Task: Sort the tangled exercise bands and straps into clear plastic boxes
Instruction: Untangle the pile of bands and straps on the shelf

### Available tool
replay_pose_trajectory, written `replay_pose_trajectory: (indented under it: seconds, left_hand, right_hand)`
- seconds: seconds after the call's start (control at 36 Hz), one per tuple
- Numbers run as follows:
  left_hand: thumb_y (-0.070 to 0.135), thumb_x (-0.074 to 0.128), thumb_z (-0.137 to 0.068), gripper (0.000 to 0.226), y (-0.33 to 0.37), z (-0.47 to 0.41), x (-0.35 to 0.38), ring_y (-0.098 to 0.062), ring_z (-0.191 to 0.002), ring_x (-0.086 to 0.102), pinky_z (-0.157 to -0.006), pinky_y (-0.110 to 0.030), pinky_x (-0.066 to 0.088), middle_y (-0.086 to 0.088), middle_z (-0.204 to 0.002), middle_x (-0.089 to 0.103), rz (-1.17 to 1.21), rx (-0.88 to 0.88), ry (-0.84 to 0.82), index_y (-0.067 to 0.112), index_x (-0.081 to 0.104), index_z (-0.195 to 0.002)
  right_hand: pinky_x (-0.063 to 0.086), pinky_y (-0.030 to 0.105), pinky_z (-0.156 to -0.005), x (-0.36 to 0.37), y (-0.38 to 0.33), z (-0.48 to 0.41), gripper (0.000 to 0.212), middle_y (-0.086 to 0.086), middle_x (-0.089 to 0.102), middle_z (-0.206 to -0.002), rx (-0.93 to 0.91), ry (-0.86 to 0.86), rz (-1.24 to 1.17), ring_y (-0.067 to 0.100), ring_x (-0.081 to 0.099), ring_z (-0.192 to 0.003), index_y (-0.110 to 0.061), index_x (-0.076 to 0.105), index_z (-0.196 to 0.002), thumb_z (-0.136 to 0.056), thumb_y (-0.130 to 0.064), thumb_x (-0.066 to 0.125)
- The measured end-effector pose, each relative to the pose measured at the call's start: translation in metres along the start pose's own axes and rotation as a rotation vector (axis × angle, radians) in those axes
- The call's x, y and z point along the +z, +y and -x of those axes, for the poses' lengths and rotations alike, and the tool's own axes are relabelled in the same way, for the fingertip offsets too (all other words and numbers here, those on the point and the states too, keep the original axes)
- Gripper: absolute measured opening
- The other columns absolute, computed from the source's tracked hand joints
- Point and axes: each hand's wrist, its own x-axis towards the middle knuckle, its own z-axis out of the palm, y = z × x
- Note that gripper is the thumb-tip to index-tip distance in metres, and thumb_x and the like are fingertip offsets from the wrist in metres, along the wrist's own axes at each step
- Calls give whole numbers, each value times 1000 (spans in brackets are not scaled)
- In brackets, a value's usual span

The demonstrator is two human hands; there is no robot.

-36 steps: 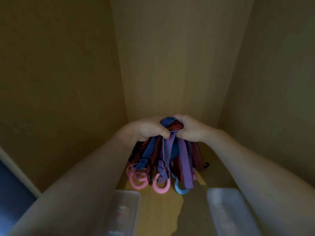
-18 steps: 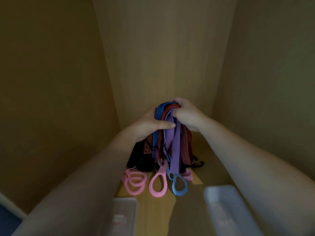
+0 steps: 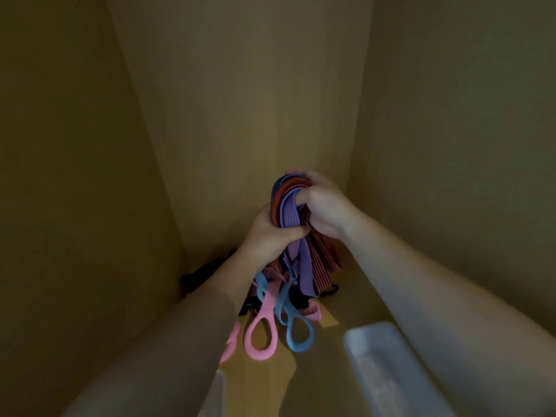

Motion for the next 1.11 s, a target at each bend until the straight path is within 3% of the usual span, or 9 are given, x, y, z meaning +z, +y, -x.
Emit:
replay_pose_trajectory:
  seconds: [0.08,0.19,0.25,0.33,0.42,0.67,0.83,0.94,1.11]
  left_hand:
    - [-10,71,-75,35,-7,-5,0,-13,-79,66,-72,-25,54,-6,-90,68,38,-28,43,7,65,-105]
    - [0,75,-70,36,-10,-14,0,-23,-80,68,-75,-35,57,-15,-92,71,182,-69,131,0,66,-104]
    - [2,73,-75,34,-11,-19,0,-28,-82,68,-78,-41,57,-19,-92,69,212,-90,115,-4,64,-107]
    - [2,68,-84,29,-15,-20,7,-26,-88,69,-82,-39,57,-17,-98,70,239,-104,71,2,63,-113]
    - [11,64,-90,32,-22,-20,13,-21,-93,69,-81,-35,56,-12,-105,70,280,-153,27,6,60,-121]
    - [23,58,-94,39,-42,-27,29,-10,-95,66,-77,-19,53,-8,-111,67,261,-216,-27,7,54,-129]
    - [24,48,-100,28,-68,-32,52,-24,-115,58,-91,-33,48,-10,-122,62,354,-354,-31,14,55,-126]
    - [21,41,-104,32,-88,-43,72,-28,-117,57,-97,-39,47,-13,-127,60,392,-432,-26,8,53,-130]
    - [21,38,-104,34,-129,-55,97,-21,-96,64,-74,-30,50,-9,-108,66,405,-563,-28,5,55,-130]
  right_hand:
    - [47,31,-85,-13,6,6,56,16,61,-99,-7,-141,-93,25,58,-93,-4,52,-120,-69,17,47]
    - [46,26,-97,-39,34,17,62,-3,62,-123,-69,-342,435,8,60,-112,-27,48,-129,-75,-8,72]
    - [45,24,-99,-49,47,22,75,-9,56,-132,-23,-399,534,1,55,-119,-28,39,-138,-77,-13,80]
    - [43,26,-104,-48,56,25,94,-11,51,-136,-40,-336,597,0,50,-124,-24,30,-144,-68,-26,87]
    - [47,35,-100,-45,59,21,93,-6,54,-131,-115,-183,854,11,54,-119,-23,36,-139,-63,-41,86]
    - [50,34,-70,-54,71,21,45,5,63,-97,-134,-9,1023,25,61,-87,-12,49,-122,-82,-18,69]
    - [53,33,-77,-76,77,6,46,4,63,-103,89,-11,878,21,62,-93,-14,50,-126,-83,-8,67]
    - [41,18,-52,-94,84,-4,28,-1,57,-81,145,60,976,12,56,-69,-19,51,-105,-83,-4,63]
    - [55,37,-69,-117,119,-14,24,8,64,-93,300,171,1123,25,62,-82,-14,55,-107,-83,-15,59]
